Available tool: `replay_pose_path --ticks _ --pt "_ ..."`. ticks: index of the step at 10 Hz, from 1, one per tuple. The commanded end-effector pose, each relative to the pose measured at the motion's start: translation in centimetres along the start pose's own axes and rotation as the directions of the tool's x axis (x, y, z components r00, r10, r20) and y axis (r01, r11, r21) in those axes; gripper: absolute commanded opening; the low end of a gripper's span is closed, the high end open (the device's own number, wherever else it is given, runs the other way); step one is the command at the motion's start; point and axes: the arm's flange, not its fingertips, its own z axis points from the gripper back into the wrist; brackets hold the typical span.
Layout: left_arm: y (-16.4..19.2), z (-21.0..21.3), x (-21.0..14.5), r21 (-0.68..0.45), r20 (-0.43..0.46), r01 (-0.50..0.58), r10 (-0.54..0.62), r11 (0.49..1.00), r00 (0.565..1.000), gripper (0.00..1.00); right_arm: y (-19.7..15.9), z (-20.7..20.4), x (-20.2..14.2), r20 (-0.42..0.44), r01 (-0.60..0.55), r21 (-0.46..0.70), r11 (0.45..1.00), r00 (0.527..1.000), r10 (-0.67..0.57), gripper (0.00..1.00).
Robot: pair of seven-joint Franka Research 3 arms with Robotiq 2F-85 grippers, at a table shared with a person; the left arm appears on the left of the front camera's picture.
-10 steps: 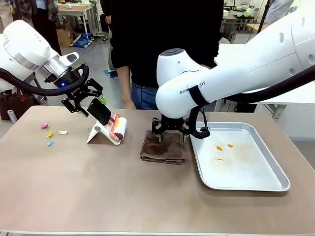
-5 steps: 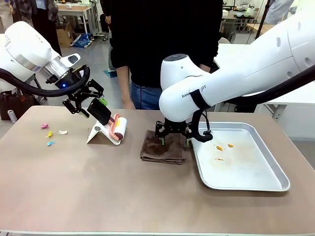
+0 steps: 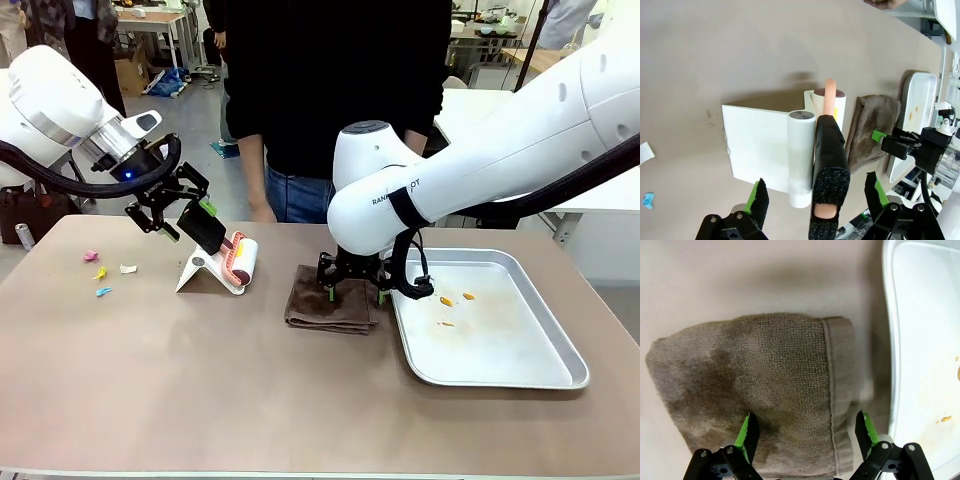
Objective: Clean the surface of the table.
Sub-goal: Hold the Lint Roller with your left hand and the towel with your right hand.
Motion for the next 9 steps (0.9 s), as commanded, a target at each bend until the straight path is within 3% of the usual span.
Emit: replay_pose_path --ticks 1,9 --pt "0.22 0.41 0.26 0.011 -0.006 0.003 -0.003 1.000 1.000 1.00 -0.69 0.01 -0.14 0.003 -0.009 0.029 1.000 1.000 0.008 1.00" --pt "0.50 0.60 0.32 -0.008 0.013 0.034 -0.033 0.999 0.999 1.00 -0.79 -0.11 -0.11 -0.005 -0.007 0.027 1.000 1.000 0.007 1.00"
